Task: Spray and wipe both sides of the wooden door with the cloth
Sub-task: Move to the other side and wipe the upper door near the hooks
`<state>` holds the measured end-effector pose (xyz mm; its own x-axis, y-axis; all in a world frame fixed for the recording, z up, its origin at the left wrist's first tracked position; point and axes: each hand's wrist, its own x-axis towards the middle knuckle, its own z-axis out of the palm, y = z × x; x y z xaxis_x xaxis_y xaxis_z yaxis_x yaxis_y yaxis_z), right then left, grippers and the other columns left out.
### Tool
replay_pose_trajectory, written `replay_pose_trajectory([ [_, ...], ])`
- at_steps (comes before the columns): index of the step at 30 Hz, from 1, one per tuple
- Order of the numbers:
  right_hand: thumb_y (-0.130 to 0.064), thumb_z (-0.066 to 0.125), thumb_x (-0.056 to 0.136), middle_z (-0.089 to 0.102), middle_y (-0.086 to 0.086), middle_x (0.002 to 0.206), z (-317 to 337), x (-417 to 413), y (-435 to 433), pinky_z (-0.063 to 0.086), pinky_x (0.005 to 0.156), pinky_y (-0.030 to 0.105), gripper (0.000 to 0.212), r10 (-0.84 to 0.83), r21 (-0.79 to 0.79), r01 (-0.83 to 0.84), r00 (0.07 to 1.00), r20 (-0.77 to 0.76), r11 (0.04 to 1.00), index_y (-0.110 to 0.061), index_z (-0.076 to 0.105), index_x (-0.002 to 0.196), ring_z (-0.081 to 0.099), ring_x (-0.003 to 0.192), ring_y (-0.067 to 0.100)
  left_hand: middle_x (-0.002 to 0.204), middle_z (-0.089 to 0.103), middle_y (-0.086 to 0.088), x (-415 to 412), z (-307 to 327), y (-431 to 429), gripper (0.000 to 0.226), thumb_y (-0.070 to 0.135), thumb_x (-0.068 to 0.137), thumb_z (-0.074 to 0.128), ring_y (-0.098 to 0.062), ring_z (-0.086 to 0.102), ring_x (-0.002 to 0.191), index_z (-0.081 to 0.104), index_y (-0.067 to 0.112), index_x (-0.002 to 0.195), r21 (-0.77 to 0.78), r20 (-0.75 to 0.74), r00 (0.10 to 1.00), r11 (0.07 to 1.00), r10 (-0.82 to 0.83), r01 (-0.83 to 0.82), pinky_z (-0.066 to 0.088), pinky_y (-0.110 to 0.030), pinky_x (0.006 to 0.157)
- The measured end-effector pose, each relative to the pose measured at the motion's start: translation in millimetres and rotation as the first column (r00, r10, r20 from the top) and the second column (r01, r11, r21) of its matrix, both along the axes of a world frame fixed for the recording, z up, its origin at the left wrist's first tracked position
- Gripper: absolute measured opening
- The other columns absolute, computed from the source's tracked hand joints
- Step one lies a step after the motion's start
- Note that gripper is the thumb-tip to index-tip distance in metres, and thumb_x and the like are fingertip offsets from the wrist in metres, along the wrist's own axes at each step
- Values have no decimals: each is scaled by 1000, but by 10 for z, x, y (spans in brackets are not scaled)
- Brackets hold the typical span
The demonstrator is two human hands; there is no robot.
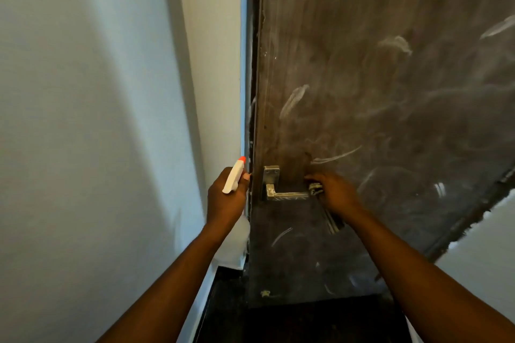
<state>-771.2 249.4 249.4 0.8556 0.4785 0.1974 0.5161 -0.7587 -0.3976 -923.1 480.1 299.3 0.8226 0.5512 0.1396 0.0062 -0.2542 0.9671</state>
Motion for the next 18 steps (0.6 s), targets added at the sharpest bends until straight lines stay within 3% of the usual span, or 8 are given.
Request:
replay_pose_trajectory([
  [2,-6,70,83,64,0,125,-19,184,93,44,89,21,49,104,-21,-110,973,-208,994,-25,65,127,62,106,18,100,65,-4,120,-9,-28,21,35,87,59,-24,66,88,52,29,106,-11,-6,998,998,57,-57,57,-47,80],
  [4,-6,71,83,69,-2,114,-33,408,158,54,86,30,41,139,50,-130,939,-316,990,-29,69,117,66,95,15,97,63,-2,267,48,-76,19,35,87,59,-24,66,86,51,31,104,-7,0,994,994,107,-107,57,-47,79],
  [8,-5,69,83,72,2,97,-19,791,276,55,85,41,27,194,63,-184,930,-313,981,-25,73,101,68,92,20,93,63,-2,530,153,-175,15,34,89,58,-22,65,83,51,31,102,31,4,987,987,160,-160,58,-45,77],
  [14,-1,61,87,68,8,98,-78,1191,451,47,77,28,25,166,94,-143,931,-325,985,-13,70,107,64,93,23,95,64,-4,887,245,-316,15,34,89,58,-23,66,84,50,30,102,40,-23,979,978,203,-202,58,-46,78],
  [18,-2,61,87,68,8,99,-71,1386,547,48,77,30,21,128,94,-102,936,-328,990,-11,70,104,62,91,22,97,64,-4,1101,340,-305,15,33,89,58,-23,66,85,51,31,101,20,-10,982,982,189,-189,57,-46,80],
])
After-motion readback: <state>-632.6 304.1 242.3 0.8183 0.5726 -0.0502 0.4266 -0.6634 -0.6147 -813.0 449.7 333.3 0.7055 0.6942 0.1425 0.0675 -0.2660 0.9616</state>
